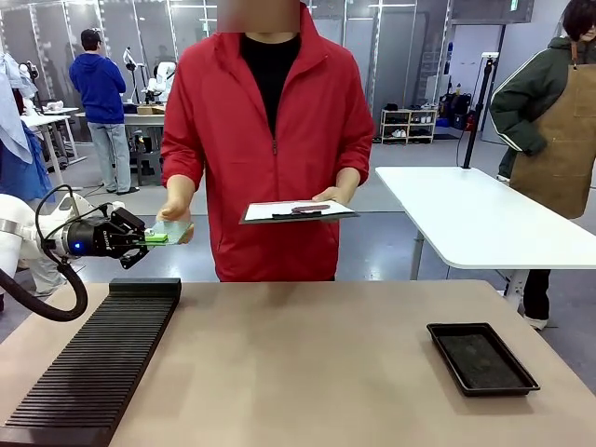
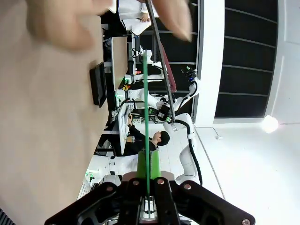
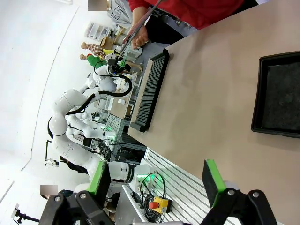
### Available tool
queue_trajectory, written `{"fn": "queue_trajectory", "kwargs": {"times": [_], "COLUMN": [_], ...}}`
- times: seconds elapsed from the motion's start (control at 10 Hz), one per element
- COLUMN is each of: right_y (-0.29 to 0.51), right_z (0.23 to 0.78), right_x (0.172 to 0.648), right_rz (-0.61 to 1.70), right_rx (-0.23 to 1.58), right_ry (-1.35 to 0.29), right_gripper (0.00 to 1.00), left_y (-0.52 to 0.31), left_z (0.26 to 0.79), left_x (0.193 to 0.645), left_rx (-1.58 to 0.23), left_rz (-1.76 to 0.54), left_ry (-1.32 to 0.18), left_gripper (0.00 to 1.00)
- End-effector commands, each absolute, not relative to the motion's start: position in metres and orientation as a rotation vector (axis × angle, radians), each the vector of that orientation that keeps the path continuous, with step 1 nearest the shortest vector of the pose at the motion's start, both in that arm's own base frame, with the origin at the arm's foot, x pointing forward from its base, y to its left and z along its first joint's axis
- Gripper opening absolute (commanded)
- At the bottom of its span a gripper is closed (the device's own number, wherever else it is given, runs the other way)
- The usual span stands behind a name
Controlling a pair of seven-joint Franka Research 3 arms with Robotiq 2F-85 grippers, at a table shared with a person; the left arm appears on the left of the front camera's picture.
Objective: Inspect the PCB.
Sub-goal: Release the Blank PCB you were holding.
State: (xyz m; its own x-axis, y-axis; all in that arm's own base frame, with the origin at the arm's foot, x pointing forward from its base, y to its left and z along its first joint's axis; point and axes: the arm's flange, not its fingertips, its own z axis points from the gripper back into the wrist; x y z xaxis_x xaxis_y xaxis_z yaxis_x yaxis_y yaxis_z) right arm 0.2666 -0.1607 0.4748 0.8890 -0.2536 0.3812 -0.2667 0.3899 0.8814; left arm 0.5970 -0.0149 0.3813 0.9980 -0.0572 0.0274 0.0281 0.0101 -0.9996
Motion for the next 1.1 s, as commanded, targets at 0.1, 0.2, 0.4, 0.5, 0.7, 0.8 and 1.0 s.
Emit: {"fn": "queue_trajectory", "kwargs": {"times": [0.1, 0.2, 0.4, 0.5, 0.7, 0.8, 1.0], "right_y": [-0.1603, -0.1603, -0.1603, -0.1603, -0.1603, -0.1603, -0.1603], "right_z": [0.4743, 0.4743, 0.4743, 0.4743, 0.4743, 0.4743, 0.4743], "right_x": [0.2680, 0.2680, 0.2680, 0.2680, 0.2680, 0.2680, 0.2680], "right_rz": [0.024, 0.024, 0.024, 0.024, 0.024, 0.024, 0.024], "right_rx": [1.194, 1.194, 1.194, 1.194, 1.194, 1.194, 1.194], "right_ry": [-0.526, -0.526, -0.526, -0.526, -0.526, -0.526, -0.526], "right_gripper": [1.00, 1.00, 1.00, 1.00, 1.00, 1.00, 1.00], "left_y": [-0.0154, -0.0154, -0.0154, -0.0154, -0.0154, -0.0154, -0.0154], "left_z": [0.3822, 0.3822, 0.3822, 0.3822, 0.3822, 0.3822, 0.3822], "left_x": [0.5958, 0.5958, 0.5958, 0.5958, 0.5958, 0.5958, 0.5958], "left_rx": [-1.563, -1.563, -1.563, -1.563, -1.563, -1.563, -1.563], "left_rz": [-0.069, -0.069, -0.069, -0.069, -0.069, -0.069, -0.069], "left_ry": [0.030, 0.030, 0.030, 0.030, 0.030, 0.030, 0.030], "left_gripper": [0.03, 0.03, 0.03, 0.03, 0.03, 0.03, 0.03]}}
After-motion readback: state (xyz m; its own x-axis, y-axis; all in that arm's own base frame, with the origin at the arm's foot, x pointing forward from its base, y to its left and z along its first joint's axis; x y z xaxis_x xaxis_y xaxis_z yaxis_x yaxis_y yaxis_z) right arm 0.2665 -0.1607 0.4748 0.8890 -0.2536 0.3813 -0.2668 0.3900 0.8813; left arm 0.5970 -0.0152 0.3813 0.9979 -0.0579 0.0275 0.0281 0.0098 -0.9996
